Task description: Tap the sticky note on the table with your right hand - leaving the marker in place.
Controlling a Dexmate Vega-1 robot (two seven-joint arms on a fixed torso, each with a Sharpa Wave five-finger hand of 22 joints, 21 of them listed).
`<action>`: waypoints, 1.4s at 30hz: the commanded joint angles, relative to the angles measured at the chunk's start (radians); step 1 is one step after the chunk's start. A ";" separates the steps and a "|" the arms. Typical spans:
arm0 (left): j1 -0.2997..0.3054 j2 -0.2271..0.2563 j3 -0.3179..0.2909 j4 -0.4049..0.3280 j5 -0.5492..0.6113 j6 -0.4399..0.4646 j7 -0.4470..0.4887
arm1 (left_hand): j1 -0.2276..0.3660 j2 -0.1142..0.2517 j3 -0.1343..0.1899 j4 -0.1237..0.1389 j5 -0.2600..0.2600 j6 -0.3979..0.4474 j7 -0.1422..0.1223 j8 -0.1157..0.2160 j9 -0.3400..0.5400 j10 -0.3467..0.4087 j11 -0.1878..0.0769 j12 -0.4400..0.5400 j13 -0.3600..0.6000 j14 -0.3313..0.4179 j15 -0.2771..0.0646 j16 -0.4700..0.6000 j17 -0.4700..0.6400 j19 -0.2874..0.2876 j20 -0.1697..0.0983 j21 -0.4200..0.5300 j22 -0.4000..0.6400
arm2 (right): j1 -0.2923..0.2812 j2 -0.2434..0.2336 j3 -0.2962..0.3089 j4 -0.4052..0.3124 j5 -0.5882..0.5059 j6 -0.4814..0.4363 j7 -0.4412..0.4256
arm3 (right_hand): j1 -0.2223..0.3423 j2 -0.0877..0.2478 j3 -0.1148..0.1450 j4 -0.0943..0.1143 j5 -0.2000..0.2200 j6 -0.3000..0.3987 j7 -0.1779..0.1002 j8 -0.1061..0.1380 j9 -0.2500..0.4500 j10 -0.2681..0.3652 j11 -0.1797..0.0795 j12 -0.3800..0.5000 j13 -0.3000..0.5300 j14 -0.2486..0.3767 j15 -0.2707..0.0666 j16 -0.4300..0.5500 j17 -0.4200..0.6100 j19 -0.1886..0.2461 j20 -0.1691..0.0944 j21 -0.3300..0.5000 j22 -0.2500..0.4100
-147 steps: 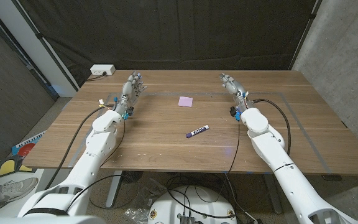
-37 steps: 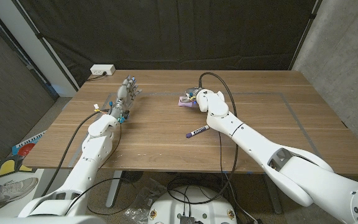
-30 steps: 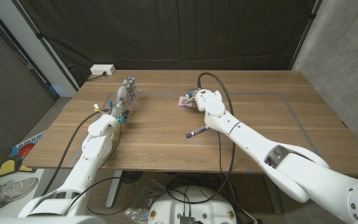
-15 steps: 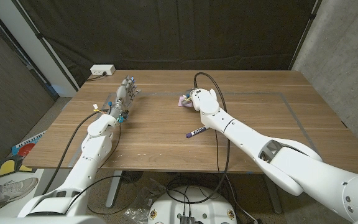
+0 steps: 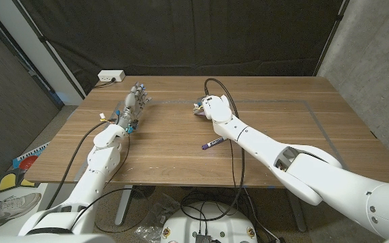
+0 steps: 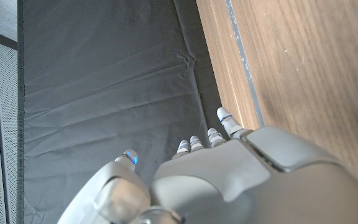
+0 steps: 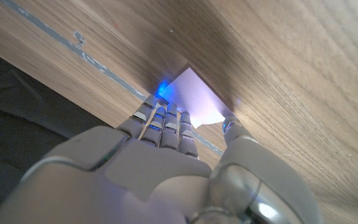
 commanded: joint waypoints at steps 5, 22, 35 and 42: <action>-0.059 -0.006 -0.007 0.102 0.005 -0.026 -0.039 | -0.002 0.079 0.006 0.000 0.004 -0.214 -0.007 -0.003 0.003 -0.204 0.005 0.000 0.002 -0.214 -0.052 0.000 0.006 -0.204 -0.048 -0.003 0.003 | 0.017 0.035 -0.043 0.031 0.012 0.058 -0.011 | -0.006 0.005 0.006 0.009 0.006 0.001 -0.007 0.000 0.002 0.005 -0.015 0.002 0.005 -0.002 -0.004 0.004 0.003 0.004 -0.008 -0.005 0.004; -0.108 -0.020 -0.016 0.183 0.026 -0.050 -0.064 | -0.003 0.080 0.006 0.001 0.004 -0.225 -0.007 -0.006 0.003 -0.208 0.004 -0.001 0.002 -0.217 -0.054 0.000 0.006 -0.204 -0.048 -0.006 0.003 | 0.060 0.070 -0.038 0.149 0.040 0.014 -0.015 | -0.021 0.001 0.003 0.029 0.007 -0.036 -0.010 -0.010 0.003 -0.019 -0.029 -0.007 0.006 -0.027 -0.009 0.001 0.004 -0.002 -0.018 -0.007 0.005; -0.140 -0.034 -0.015 0.222 0.043 -0.064 -0.073 | -0.003 0.079 0.006 0.001 0.004 -0.226 -0.006 -0.004 0.003 -0.208 0.005 -0.001 0.002 -0.217 -0.052 0.000 0.006 -0.204 -0.049 -0.008 0.003 | -0.024 -0.046 0.013 -0.048 0.038 -0.052 0.028 | -0.081 -0.018 -0.027 0.076 0.008 0.011 -0.003 0.011 0.002 0.019 -0.013 0.008 0.006 -0.003 -0.004 0.014 0.007 0.010 -0.012 -0.002 0.006; -0.163 -0.043 -0.010 0.253 0.053 -0.073 -0.085 | -0.004 0.079 0.005 0.000 0.004 -0.226 -0.006 -0.004 0.003 -0.209 0.004 -0.001 0.002 -0.217 -0.054 0.000 0.006 -0.204 -0.049 -0.009 0.004 | -0.050 -0.077 0.030 -0.097 0.002 -0.103 0.069 | -0.089 -0.020 -0.026 0.082 0.012 0.028 -0.002 0.014 0.001 0.040 -0.010 0.014 0.006 0.008 -0.005 0.012 0.001 0.017 -0.011 0.000 0.006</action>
